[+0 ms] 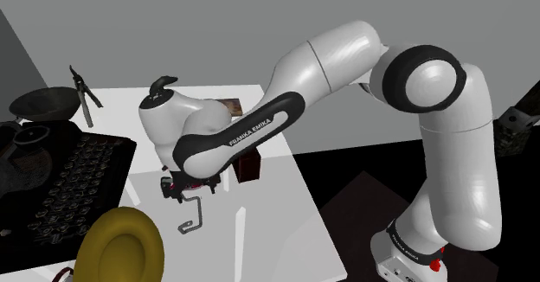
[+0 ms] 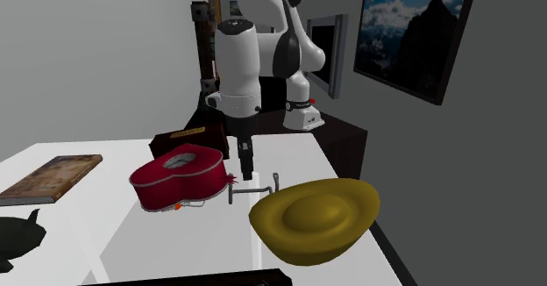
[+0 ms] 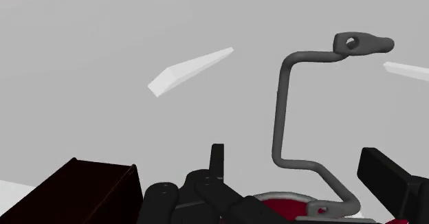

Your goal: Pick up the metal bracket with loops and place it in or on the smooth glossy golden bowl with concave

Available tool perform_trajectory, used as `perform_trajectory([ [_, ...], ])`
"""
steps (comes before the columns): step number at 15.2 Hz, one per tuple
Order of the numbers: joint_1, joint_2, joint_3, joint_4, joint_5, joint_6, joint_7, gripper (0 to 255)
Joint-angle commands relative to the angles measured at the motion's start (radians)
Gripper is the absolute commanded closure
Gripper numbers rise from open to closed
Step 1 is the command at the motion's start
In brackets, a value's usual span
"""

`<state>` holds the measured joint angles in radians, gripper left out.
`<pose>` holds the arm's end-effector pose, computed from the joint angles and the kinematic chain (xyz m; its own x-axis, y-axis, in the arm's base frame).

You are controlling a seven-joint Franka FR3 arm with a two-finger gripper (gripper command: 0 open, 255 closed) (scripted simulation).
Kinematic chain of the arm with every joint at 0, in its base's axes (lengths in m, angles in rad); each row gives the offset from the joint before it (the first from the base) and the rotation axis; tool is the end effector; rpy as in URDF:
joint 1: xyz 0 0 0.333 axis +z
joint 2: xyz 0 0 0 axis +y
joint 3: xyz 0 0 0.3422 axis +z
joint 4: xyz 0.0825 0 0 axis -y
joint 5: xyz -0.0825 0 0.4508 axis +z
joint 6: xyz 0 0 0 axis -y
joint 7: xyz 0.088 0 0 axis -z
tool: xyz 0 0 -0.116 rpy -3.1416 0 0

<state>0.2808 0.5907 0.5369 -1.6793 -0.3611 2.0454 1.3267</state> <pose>0.5374 0.4884 0.2604 0.9289 -0.3696 -0.0238 -0.3640 -0.9231 0.1243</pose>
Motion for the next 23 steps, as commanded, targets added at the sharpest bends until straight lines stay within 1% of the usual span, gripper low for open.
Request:
perform_trajectory([
  [1,0.022,0.043,-0.013,0.034,-0.016,0.002,0.017,0],
  [8,0.027,0.082,-0.031,0.003,-0.041,0.069,0.033,0],
  [16,0.027,0.082,-0.031,0.003,-0.041,0.068,0.033,0],
  [17,0.027,0.082,-0.031,0.003,-0.041,0.068,0.033,255],
  [23,0.027,0.082,-0.031,0.003,-0.041,0.068,0.033,255],
])
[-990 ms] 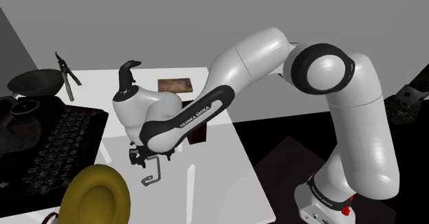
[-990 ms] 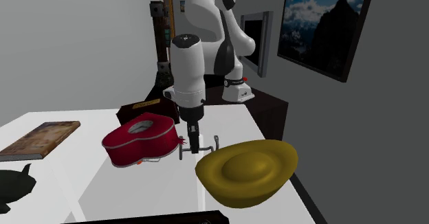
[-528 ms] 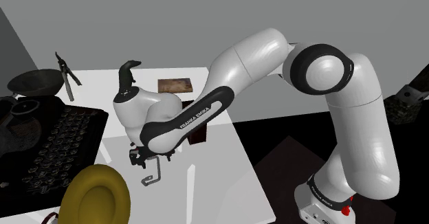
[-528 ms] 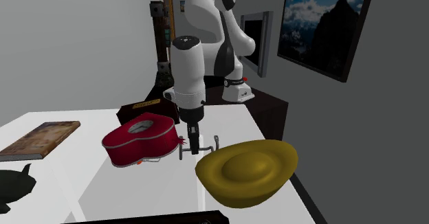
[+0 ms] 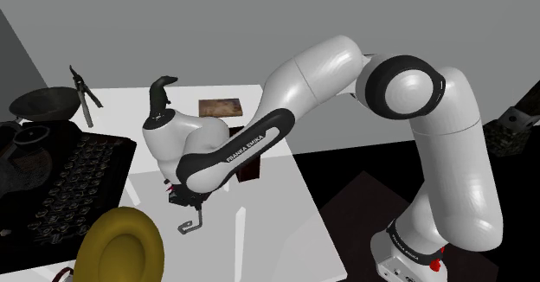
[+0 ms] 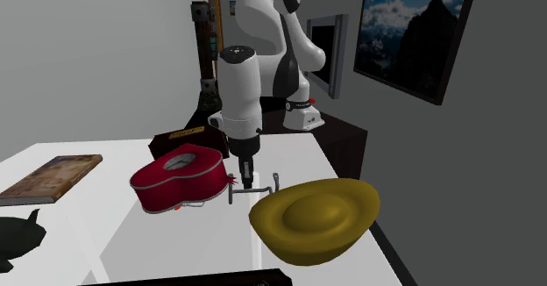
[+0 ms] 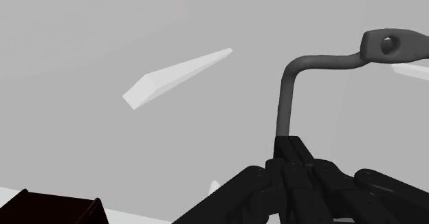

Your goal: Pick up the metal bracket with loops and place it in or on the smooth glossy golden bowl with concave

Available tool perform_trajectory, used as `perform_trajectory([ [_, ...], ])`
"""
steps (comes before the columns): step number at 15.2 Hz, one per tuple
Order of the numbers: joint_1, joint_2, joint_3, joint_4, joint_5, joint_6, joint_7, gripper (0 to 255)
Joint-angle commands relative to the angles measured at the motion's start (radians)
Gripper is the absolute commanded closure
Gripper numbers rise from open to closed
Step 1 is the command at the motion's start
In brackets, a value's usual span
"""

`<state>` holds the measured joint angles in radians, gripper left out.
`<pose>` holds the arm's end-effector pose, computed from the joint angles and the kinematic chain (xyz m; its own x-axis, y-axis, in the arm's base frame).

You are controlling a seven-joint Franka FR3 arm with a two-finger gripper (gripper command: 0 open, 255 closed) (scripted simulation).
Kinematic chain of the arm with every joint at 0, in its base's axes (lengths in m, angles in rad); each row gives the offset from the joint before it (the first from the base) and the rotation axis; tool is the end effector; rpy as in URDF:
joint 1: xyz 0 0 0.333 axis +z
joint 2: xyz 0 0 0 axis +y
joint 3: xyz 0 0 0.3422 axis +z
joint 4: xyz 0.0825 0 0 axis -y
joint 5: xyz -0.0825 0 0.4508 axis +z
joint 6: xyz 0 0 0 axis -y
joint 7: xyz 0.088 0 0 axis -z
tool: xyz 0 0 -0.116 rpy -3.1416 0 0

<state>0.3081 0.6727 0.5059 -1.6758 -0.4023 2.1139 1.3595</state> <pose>0.5371 0.4917 0.2073 0.9265 -0.3756 -0.0231 -0.3698 -0.9202 0.1284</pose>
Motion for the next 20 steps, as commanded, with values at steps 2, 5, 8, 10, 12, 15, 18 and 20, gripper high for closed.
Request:
perform_trajectory([
  [2,0.0,0.0,0.0,0.0,0.0,0.0,0.0,255],
  [5,-0.029,-0.073,0.019,-0.119,0.001,0.117,0.023,0],
  [8,-0.08,-0.221,0.055,-0.362,-0.007,0.38,0.08,0],
  [10,-0.069,-0.199,0.041,-0.358,-0.025,0.397,0.091,0],
  [12,-0.058,-0.176,0.027,-0.353,-0.043,0.413,0.103,0],
  [15,-0.037,-0.134,0.001,-0.341,-0.074,0.44,0.123,0],
  [18,-0.037,-0.134,0.001,-0.341,-0.074,0.44,0.123,0],
  [20,-0.037,-0.134,0.001,-0.341,-0.074,0.44,0.123,0],
])
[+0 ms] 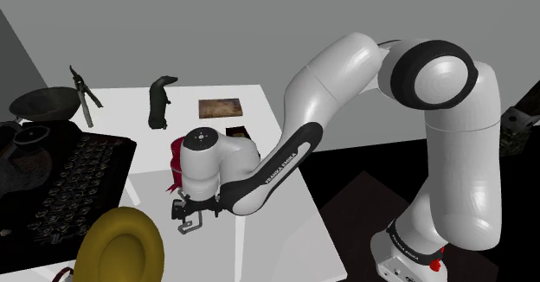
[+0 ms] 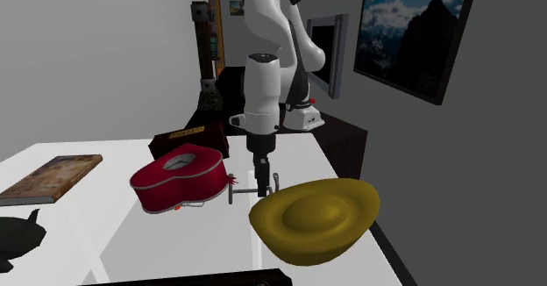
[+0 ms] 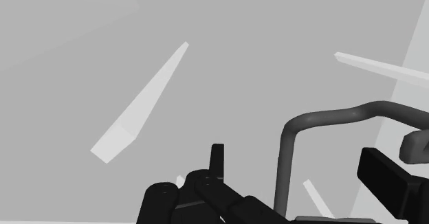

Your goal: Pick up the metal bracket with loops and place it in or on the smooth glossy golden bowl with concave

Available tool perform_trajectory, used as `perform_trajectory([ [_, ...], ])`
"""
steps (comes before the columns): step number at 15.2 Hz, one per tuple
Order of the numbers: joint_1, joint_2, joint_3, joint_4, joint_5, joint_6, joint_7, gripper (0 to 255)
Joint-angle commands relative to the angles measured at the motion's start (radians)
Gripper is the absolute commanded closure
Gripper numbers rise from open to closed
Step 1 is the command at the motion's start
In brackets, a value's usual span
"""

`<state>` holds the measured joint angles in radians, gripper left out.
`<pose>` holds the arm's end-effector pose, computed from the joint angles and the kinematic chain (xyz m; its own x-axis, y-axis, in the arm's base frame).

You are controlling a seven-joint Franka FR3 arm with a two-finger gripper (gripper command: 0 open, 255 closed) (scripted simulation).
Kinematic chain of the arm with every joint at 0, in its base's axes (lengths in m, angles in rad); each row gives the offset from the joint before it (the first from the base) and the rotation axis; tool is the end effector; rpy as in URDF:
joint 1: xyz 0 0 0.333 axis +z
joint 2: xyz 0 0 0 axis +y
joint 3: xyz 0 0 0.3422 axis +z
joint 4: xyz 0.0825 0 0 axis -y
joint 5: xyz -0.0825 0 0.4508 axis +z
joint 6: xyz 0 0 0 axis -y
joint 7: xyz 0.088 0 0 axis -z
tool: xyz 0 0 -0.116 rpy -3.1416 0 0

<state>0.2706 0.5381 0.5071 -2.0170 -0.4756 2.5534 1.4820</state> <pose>0.4709 0.4666 0.1816 0.9231 -0.3808 0.0531 -0.3753 -0.9225 -0.0905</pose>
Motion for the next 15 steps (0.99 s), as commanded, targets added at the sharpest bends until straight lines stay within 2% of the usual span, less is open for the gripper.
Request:
perform_trajectory([
  [1,0.0,0.0,0.0,0.0,0.0,0.001,0.001,0],
  [3,0.0,0.0,0.0,0.0,0.0,0.0,0.0,0],
  [4,0.0,0.0,0.0,0.0,0.0,0.0,0.0,255],
  [15,-0.01,-0.02,0.014,-0.002,0.016,-0.017,-0.011,255],
])
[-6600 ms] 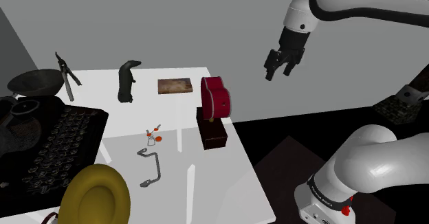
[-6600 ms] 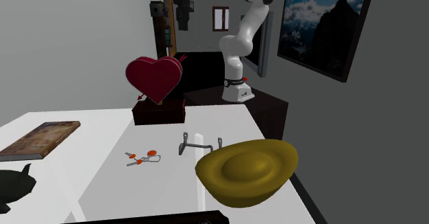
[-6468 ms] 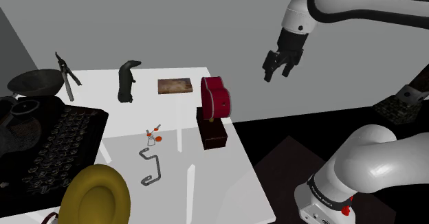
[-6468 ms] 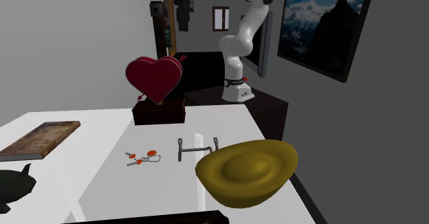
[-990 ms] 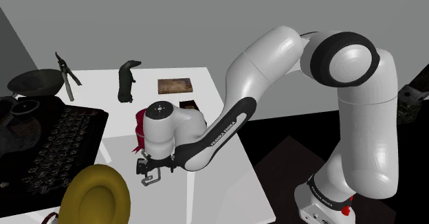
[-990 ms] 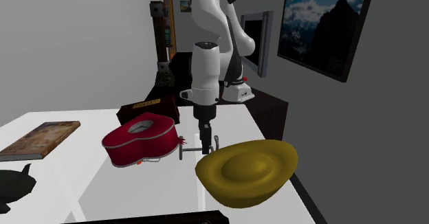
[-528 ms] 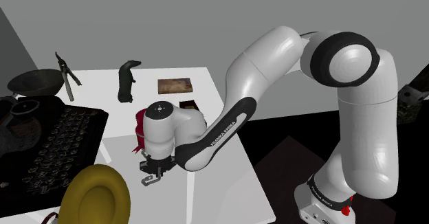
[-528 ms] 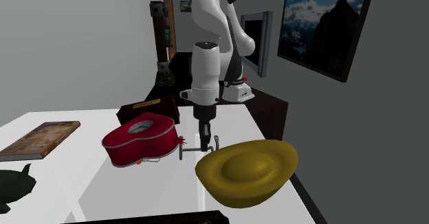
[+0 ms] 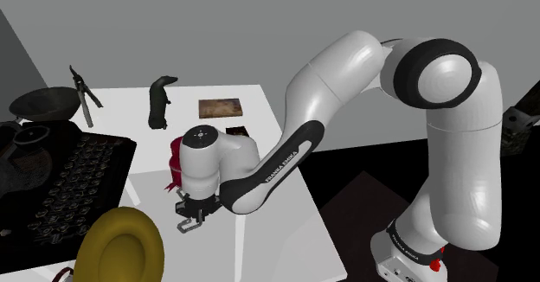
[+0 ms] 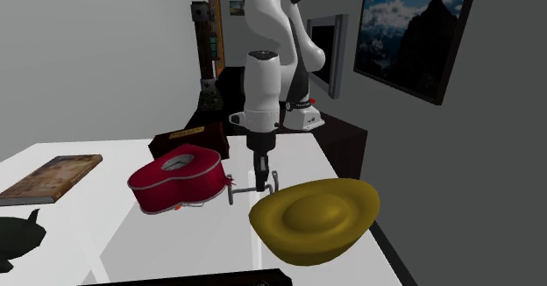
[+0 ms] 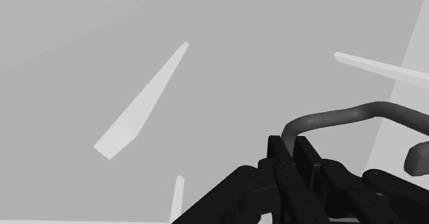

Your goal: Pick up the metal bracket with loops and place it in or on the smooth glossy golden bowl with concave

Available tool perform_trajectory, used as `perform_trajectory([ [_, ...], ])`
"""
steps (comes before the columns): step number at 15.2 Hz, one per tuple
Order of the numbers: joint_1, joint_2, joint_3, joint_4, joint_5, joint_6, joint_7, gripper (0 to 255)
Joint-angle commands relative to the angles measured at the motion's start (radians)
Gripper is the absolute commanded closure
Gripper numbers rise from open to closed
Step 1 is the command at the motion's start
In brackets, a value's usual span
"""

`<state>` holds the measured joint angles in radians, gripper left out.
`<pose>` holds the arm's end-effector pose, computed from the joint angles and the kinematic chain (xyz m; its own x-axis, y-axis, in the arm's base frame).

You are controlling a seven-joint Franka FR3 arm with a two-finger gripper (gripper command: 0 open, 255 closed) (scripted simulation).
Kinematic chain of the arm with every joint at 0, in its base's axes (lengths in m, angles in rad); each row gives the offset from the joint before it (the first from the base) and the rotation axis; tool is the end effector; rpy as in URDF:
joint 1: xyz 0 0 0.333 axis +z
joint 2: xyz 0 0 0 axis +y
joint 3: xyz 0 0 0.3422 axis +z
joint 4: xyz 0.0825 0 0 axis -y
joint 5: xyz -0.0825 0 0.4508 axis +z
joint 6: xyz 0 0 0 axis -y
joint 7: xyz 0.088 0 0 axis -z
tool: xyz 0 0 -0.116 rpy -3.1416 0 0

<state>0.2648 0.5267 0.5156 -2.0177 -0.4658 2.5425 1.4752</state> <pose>0.4709 0.4671 0.1882 0.9233 -0.3804 0.0526 -0.3749 -0.9227 -0.0900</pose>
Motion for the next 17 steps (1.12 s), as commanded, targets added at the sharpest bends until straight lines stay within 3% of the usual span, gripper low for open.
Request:
perform_trajectory([
  [1,-0.01,-0.019,0.012,-0.003,0.015,-0.015,-0.01,255],
  [17,-0.081,-0.172,0.106,0.016,0.152,-0.166,-0.103,255],
])
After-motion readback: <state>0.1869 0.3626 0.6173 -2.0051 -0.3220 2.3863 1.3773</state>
